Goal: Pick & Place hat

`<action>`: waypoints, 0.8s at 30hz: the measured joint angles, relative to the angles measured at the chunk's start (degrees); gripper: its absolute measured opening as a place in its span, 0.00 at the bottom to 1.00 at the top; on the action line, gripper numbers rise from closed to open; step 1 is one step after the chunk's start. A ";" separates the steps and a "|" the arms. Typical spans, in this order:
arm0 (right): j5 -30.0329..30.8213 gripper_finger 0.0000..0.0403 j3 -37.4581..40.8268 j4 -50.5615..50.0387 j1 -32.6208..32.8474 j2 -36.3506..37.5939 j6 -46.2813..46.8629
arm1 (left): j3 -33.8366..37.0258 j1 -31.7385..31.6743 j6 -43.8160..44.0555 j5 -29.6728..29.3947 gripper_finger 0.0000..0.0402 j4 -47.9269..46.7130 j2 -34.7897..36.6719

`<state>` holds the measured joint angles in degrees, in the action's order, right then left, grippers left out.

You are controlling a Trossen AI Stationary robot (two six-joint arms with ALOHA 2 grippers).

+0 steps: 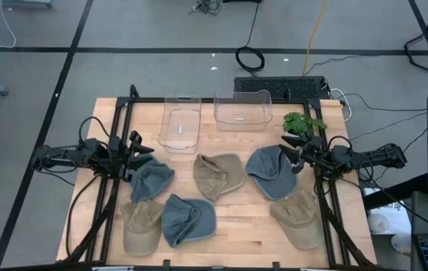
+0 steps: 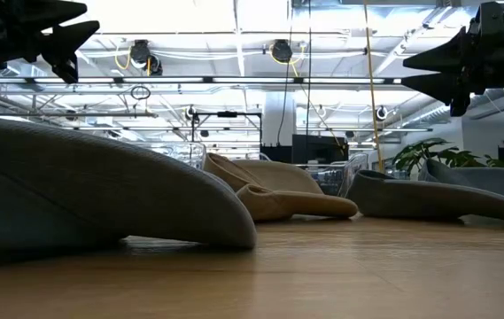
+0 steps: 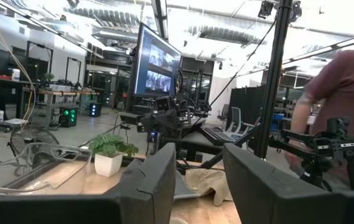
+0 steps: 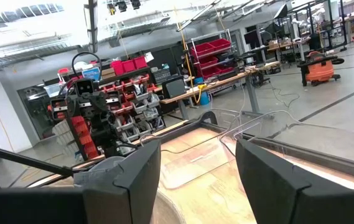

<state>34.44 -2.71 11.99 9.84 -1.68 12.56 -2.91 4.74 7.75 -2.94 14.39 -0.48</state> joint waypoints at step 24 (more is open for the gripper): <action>0.00 0.49 0.01 0.00 0.00 0.00 0.00 | -0.01 0.01 -0.02 0.00 0.34 0.00 0.01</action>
<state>34.44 -2.70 11.99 9.83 -1.68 12.56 -2.92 4.75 7.73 -2.94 14.39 -0.47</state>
